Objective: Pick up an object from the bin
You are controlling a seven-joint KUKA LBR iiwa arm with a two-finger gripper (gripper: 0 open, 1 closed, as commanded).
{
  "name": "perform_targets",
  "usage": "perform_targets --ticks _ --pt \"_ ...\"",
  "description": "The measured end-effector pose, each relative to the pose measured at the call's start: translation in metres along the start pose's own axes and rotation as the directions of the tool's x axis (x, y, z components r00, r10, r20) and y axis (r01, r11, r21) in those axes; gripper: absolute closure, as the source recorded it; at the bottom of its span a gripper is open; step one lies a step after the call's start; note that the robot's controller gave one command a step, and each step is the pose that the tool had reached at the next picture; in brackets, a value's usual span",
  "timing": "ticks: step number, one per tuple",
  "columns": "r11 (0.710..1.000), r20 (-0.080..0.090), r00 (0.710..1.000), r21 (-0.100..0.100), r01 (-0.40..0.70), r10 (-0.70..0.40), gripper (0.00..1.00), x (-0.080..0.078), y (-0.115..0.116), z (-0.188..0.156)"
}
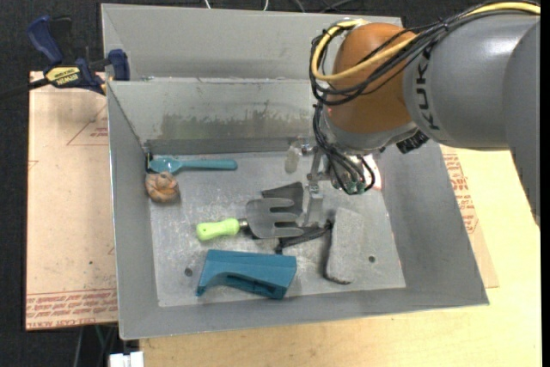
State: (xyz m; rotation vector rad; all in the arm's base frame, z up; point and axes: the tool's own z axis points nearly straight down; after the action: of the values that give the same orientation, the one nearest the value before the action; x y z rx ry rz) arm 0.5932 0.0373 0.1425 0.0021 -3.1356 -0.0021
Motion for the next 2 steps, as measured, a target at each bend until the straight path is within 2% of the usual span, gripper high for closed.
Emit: perform_targets --ticks 1,2 --pt "1.0 0.007 1.0 0.0 -0.001 0.001 0.0 -0.001 0.0 -0.005" --pt "0.999 0.012 0.999 -0.002 -0.039 0.039 0.0 -0.005 0.006 0.05"
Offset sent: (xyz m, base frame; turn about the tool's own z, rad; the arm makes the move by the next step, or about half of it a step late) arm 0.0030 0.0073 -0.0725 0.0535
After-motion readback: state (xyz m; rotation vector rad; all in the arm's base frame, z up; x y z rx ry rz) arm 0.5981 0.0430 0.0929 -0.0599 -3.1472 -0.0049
